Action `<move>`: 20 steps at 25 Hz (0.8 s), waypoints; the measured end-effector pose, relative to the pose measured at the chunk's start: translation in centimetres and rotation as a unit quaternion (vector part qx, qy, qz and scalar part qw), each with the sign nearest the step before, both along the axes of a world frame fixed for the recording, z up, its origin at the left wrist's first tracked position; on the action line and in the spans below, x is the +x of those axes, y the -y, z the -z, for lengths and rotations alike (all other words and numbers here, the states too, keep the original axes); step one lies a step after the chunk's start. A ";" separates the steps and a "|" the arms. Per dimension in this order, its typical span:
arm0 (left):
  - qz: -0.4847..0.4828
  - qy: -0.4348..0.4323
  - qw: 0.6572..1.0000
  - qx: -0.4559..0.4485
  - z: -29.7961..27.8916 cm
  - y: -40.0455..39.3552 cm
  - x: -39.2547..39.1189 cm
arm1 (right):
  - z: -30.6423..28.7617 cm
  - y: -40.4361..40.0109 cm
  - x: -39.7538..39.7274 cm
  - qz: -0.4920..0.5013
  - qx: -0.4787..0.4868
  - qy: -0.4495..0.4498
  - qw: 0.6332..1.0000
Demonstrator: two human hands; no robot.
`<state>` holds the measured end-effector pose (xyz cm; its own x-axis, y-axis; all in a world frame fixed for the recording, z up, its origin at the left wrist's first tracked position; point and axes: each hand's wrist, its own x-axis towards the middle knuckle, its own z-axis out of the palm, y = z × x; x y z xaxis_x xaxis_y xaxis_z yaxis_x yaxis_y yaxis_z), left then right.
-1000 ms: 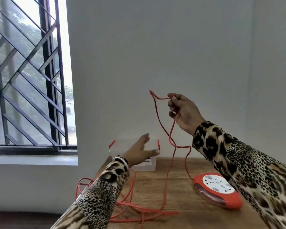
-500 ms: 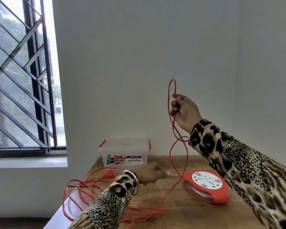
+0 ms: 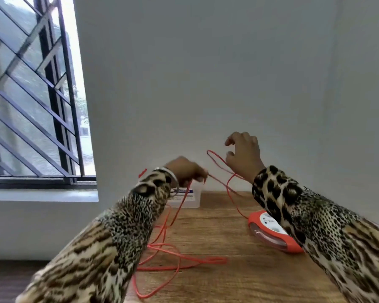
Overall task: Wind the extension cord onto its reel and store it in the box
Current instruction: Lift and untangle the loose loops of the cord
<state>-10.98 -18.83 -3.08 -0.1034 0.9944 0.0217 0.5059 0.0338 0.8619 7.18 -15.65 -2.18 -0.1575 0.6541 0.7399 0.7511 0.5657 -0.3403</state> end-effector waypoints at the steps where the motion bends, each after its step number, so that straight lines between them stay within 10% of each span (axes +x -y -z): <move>1: -0.011 0.049 0.999 0.005 -1.5 0.1 -0.5 | -0.1 0.6 -1.0 -0.065 0.027 -0.009 0.997; 5: -0.021 0.281 0.957 0.073 -5.9 1.1 -1.1 | 0.0 3.7 -5.4 -0.262 -0.395 0.028 0.880; 8: -0.004 0.399 0.898 0.184 -6.8 2.0 -1.0 | 1.1 4.3 -7.5 -0.328 -0.462 0.007 0.824; 12: 0.062 0.149 0.977 0.142 -2.3 3.1 -2.5 | -1.4 2.5 -7.3 -0.354 -0.323 -0.267 0.836; 15: 0.141 -0.039 0.987 0.065 2.9 3.2 -4.8 | -4.5 0.8 -5.0 -0.338 -0.258 -0.480 0.767; 20: 0.130 -0.065 0.988 0.046 5.8 3.5 -7.7 | -5.2 -0.9 -2.0 -0.288 -0.276 -0.554 0.731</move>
